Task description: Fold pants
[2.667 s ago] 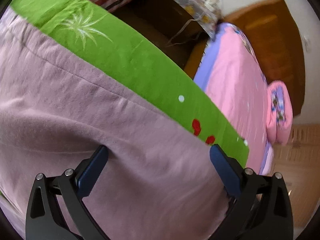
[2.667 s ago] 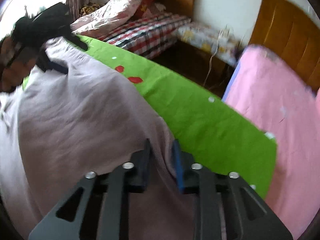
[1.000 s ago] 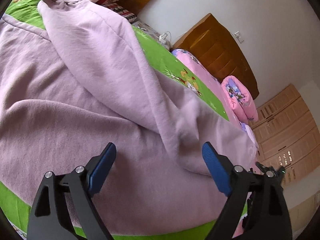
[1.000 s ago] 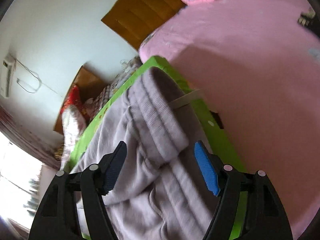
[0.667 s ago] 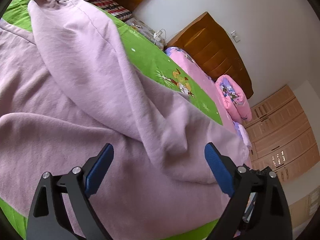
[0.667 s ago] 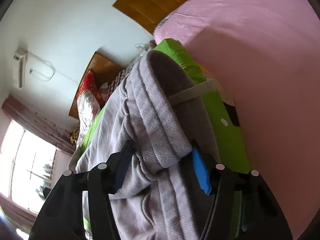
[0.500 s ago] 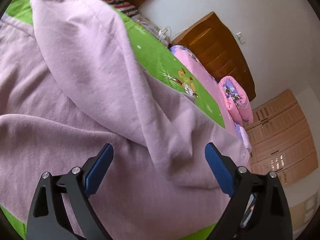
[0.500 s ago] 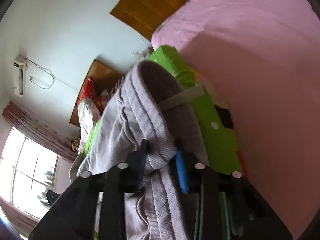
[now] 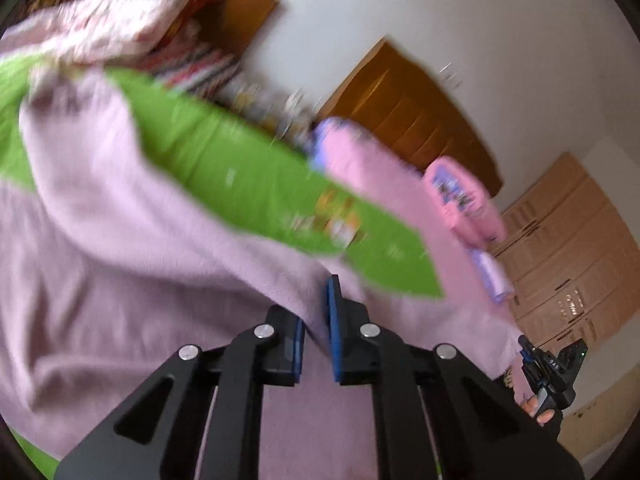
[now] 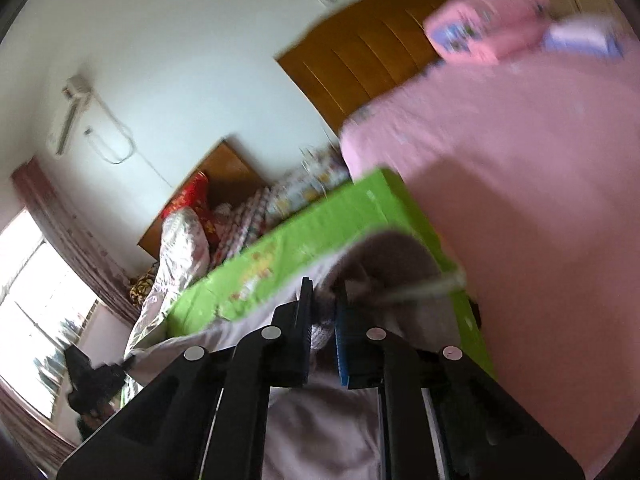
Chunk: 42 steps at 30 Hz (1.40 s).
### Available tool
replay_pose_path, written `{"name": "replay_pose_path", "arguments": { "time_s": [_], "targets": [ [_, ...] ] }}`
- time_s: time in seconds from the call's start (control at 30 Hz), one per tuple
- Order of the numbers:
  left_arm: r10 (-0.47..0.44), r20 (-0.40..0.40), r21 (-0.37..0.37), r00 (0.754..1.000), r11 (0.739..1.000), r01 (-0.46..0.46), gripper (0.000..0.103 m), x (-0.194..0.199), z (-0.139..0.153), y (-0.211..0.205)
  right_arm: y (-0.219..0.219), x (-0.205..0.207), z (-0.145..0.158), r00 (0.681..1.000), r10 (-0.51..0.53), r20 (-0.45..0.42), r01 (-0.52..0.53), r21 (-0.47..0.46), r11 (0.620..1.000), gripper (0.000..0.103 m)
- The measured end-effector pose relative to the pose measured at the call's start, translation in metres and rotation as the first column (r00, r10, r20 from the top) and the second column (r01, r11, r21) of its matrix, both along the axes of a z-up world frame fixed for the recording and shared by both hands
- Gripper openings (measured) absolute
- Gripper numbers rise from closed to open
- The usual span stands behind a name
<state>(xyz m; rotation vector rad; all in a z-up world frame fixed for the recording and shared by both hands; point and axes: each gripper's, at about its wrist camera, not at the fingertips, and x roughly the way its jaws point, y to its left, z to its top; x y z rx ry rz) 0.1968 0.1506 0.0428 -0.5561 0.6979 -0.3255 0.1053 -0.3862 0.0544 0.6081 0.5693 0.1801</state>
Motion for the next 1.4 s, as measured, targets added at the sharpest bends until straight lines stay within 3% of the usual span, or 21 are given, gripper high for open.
{"name": "replay_pose_path", "arguments": {
  "time_s": [0.1, 0.17, 0.27, 0.33, 0.37, 0.43, 0.5, 0.57, 0.67, 0.73, 0.8, 0.93, 1.0, 1.1, 1.3, 1.4],
  "targets": [
    [-0.011, 0.103, 0.054, 0.995, 0.999, 0.006, 0.011, -0.026, 0.034, 0.007, 0.003, -0.025, 0.025, 0.998, 0.013, 0.059, -0.013, -0.014, 1.0, 0.012],
    [-0.022, 0.104, 0.082, 0.994, 0.997, 0.014, 0.016, -0.045, 0.031, 0.014, 0.005, -0.043, 0.024, 0.998, 0.026, 0.054, -0.024, -0.026, 0.999, 0.012],
    [-0.01, 0.012, 0.116, 1.0, 0.993, 0.008, 0.025, -0.066, -0.013, 0.019, -0.001, -0.064, -0.008, 0.999, 0.016, -0.041, -0.017, -0.032, 0.999, 0.012],
    [0.011, -0.094, 0.134, 0.996, 0.991, 0.002, 0.041, -0.072, -0.056, 0.022, -0.007, -0.069, -0.04, 0.99, -0.019, -0.137, 0.011, -0.059, 0.998, 0.013],
    [0.024, -0.139, 0.137, 0.99, 0.991, -0.005, 0.053, -0.074, -0.073, 0.026, -0.013, -0.069, -0.065, 0.979, -0.035, -0.202, 0.026, -0.047, 0.999, 0.015],
    [0.046, -0.213, 0.113, 0.976, 0.993, -0.023, 0.059, -0.071, -0.097, 0.032, -0.024, -0.068, -0.095, 0.961, -0.062, -0.269, 0.069, 0.02, 0.997, 0.023],
    [0.055, -0.176, 0.104, 0.983, 0.994, -0.037, 0.073, -0.075, -0.093, 0.037, -0.035, -0.075, -0.106, 0.954, -0.106, -0.281, 0.122, 0.042, 0.992, 0.061],
    [0.056, -0.159, 0.085, 0.986, 0.995, -0.043, 0.078, -0.076, -0.086, 0.041, -0.042, -0.086, -0.103, 0.954, -0.149, -0.262, 0.168, 0.053, 0.984, 0.069],
    [0.069, -0.135, 0.059, 0.988, 0.996, -0.061, 0.08, -0.081, -0.079, 0.041, -0.039, -0.105, -0.088, 0.978, -0.115, -0.173, 0.133, 0.095, 0.987, 0.069],
    [0.048, -0.119, 0.003, 0.992, 0.999, -0.048, 0.08, -0.086, -0.076, 0.039, -0.03, -0.111, -0.08, 0.989, -0.064, -0.131, 0.08, 0.117, 0.99, 0.067],
    [0.027, -0.104, -0.023, 0.994, 0.999, -0.029, 0.08, -0.086, -0.069, 0.029, -0.023, -0.113, -0.081, 0.993, -0.001, -0.115, 0.022, 0.184, 0.983, 0.059],
    [-0.003, -0.084, 0.029, 0.996, 1.0, 0.006, 0.08, -0.08, -0.059, 0.002, -0.012, -0.1, -0.098, 0.984, 0.041, -0.172, -0.003, 0.221, 0.975, 0.045],
    [-0.007, -0.077, 0.06, 0.997, 0.998, 0.012, 0.08, -0.082, -0.056, -0.002, -0.009, -0.095, -0.107, 0.983, 0.033, -0.178, 0.009, 0.235, 0.972, 0.033],
    [-0.008, -0.076, 0.088, 0.997, 0.996, 0.015, 0.081, -0.082, -0.054, -0.004, -0.008, -0.089, -0.109, 0.986, 0.022, -0.164, 0.019, 0.246, 0.969, 0.033],
    [-0.049, -0.105, 0.012, 0.993, 0.999, 0.05, 0.086, -0.077, -0.058, -0.006, -0.009, -0.091, -0.116, 0.987, 0.012, -0.16, 0.03, 0.257, 0.966, 0.032],
    [-0.022, -0.132, -0.002, 0.991, 1.0, 0.022, 0.086, -0.063, -0.05, -0.003, -0.008, -0.094, -0.116, 0.987, 0.01, -0.158, 0.028, 0.24, 0.97, 0.032]
  ]
}}
